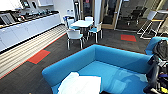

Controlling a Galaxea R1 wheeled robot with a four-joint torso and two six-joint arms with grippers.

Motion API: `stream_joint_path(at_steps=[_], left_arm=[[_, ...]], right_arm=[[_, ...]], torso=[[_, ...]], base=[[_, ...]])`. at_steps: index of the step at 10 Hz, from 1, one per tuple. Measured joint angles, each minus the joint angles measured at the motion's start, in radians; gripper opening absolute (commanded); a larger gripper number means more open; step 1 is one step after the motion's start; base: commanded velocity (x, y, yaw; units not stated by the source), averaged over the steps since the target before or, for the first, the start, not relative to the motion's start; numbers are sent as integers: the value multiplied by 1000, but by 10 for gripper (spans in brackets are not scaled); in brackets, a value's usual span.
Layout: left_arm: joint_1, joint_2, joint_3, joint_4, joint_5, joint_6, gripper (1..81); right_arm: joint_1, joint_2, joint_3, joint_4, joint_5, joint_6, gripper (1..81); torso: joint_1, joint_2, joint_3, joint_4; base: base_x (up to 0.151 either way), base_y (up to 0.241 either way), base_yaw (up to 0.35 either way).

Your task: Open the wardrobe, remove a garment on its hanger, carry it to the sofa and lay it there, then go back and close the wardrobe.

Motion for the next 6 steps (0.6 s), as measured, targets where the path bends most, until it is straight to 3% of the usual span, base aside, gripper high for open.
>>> stream_joint_path(at_steps=[6], left_arm=[[75, 195, -335, 1, -45, -7, 811]], right_arm=[[4, 33, -53, 0, -6, 0, 811]], torso=[[0, -1, 73, 0]], base=[[0, 0, 0]])
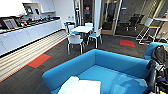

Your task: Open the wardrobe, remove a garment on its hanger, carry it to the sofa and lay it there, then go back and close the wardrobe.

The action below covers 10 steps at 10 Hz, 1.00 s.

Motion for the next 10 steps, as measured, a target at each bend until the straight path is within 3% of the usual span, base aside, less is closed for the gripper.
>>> stream_joint_path(at_steps=[2, 5, 6, 8, 10], left_arm=[[26, 45, -27, 0, -5, -5, 811], [27, 56, -34, 0, 64, -6, 811], [18, 68, -35, 0, 80, -8, 811], [26, 80, -33, 0, 81, -23, 811], [38, 75, -34, 0, 86, -47, 811]], right_arm=[[3, 1, 0, 0, -2, 0, 811], [2, 1, 0, 0, -2, 0, 811], [1, 1, 0, 0, -2, 0, 811], [-3, 1, 0, 0, -3, 0, 811], [-3, 1, 0, 0, -6, -1, 811]], torso=[[0, 0, 0, -17], [0, 0, 0, -102], [0, 0, 0, -115], [0, 0, 5, -116], [0, 0, 47, -116]], base=[[0, 0, 0], [0, 0, 0], [0, 0, 0], [0, 0, 0], [0, 0, 0]])
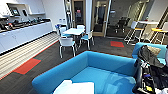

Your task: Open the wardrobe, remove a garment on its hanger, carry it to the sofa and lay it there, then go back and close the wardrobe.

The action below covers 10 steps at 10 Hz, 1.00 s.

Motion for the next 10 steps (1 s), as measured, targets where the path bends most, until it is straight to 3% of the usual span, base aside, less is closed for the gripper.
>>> stream_joint_path(at_steps=[2, 4, 7, 10], left_arm=[[0, 3, 0, 0, 2, -1, 811], [4, 5, 0, 0, 12, -1, 811], [3, 6, 0, 0, 13, -1, 811], [-3, 6, 0, 0, 13, -1, 811]], right_arm=[[-7, 0, 0, 0, -1, 0, 811], [-17, 0, 0, 0, -8, -1, 811], [-16, 5, 0, -1, -8, -1, 811], [-8, 8, -3, -1, -7, -3, 811]], torso=[[0, 0, 50, 0], [0, -2, 64, 0], [0, -2, 64, 0], [1, -1, 63, 0]], base=[[0, 0, 0], [0, 0, 0], [0, 0, 0], [-65, 0, 0]])
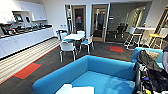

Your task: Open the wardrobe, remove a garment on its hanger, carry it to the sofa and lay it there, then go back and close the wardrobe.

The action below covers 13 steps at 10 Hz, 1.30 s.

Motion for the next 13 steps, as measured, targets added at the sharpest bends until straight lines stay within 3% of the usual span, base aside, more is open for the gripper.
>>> stream_joint_path(at_steps=[13], left_arm=[[10, 3, 0, 1, 1, 0, 811]], right_arm=[[-11, 0, -15, -3, -1, 0, 811]], torso=[[-1, -2, 1, 0]], base=[[-87, 0, 0]])
